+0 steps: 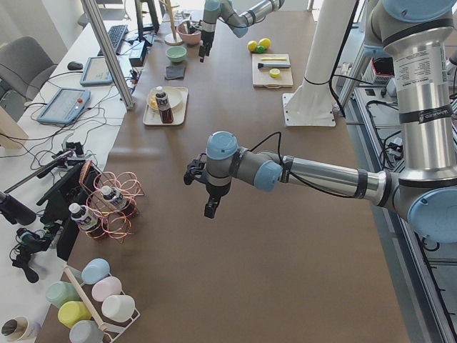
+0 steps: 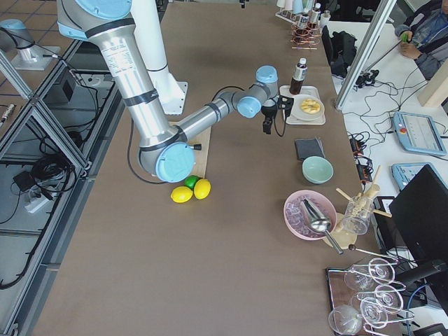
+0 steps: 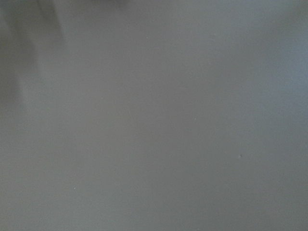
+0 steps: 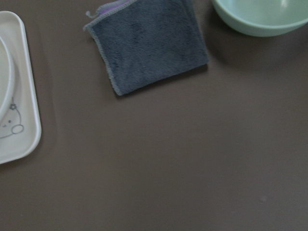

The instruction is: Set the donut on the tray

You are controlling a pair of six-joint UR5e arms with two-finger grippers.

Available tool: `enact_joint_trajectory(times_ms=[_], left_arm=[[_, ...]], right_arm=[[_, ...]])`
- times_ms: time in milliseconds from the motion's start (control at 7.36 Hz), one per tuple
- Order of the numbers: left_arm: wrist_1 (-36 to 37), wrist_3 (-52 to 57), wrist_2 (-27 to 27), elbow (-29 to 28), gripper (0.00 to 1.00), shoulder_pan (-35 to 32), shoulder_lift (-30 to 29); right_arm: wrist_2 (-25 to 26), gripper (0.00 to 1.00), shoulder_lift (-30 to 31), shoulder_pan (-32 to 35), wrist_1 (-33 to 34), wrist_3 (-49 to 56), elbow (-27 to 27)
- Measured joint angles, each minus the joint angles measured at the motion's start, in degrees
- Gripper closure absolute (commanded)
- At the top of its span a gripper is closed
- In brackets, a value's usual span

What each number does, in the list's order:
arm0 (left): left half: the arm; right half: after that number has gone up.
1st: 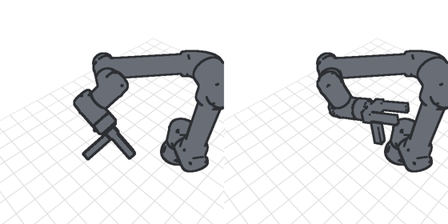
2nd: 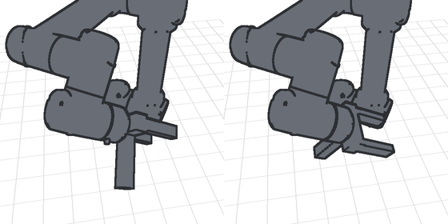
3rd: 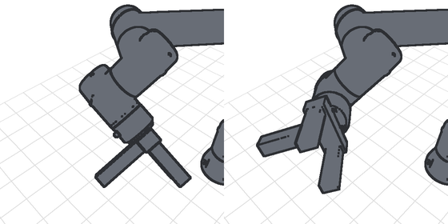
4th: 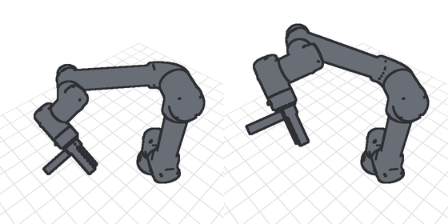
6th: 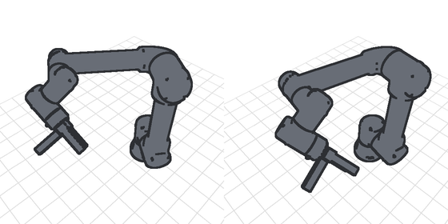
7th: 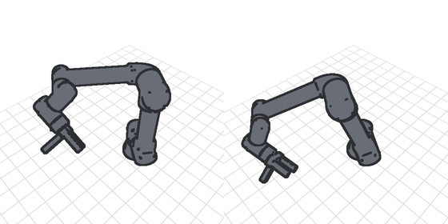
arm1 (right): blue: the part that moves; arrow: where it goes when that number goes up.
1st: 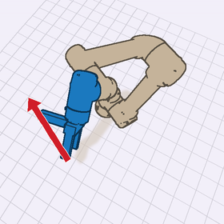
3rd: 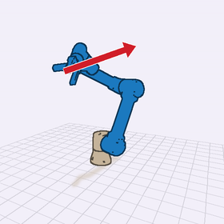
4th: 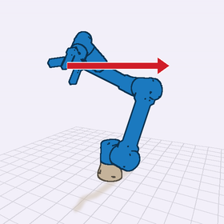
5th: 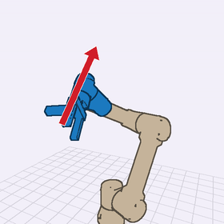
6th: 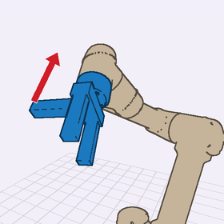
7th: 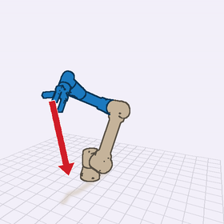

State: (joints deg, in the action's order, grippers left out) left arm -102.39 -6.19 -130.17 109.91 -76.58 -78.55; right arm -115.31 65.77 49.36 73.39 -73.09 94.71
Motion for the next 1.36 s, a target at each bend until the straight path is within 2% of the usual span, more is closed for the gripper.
enact_joint_trajectory(times_ms=[272,544,680,951,1359], left_arm=[[4.3,5.4,-0.2,-0.4,0.03,-2.9,-0.3],[5.8,10.9,-3.4,-2.2,0.03,-6.4,0.1],[6.0,11.8,-4.4,-2.6,0.03,-7.0,0.2],[6.0,12.3,-4.9,-3.2,0.03,-7.3,0.3],[6.0,12.0,-4.9,-3.6,0.03,-7.4,0.4]], right_arm=[[-7.2,0.00,12.4,8.5,0.5,19.0,7.0],[-13.8,0.00,22.0,18.1,0.4,36.6,9.5],[-15.3,0.00,26.0,22.0,0.7,45.3,9.7],[-16.1,0.00,30.5,28.0,4.1,57.5,9.6],[-16.3,0.00,31.5,33.7,11.0,68.2,9.3]])
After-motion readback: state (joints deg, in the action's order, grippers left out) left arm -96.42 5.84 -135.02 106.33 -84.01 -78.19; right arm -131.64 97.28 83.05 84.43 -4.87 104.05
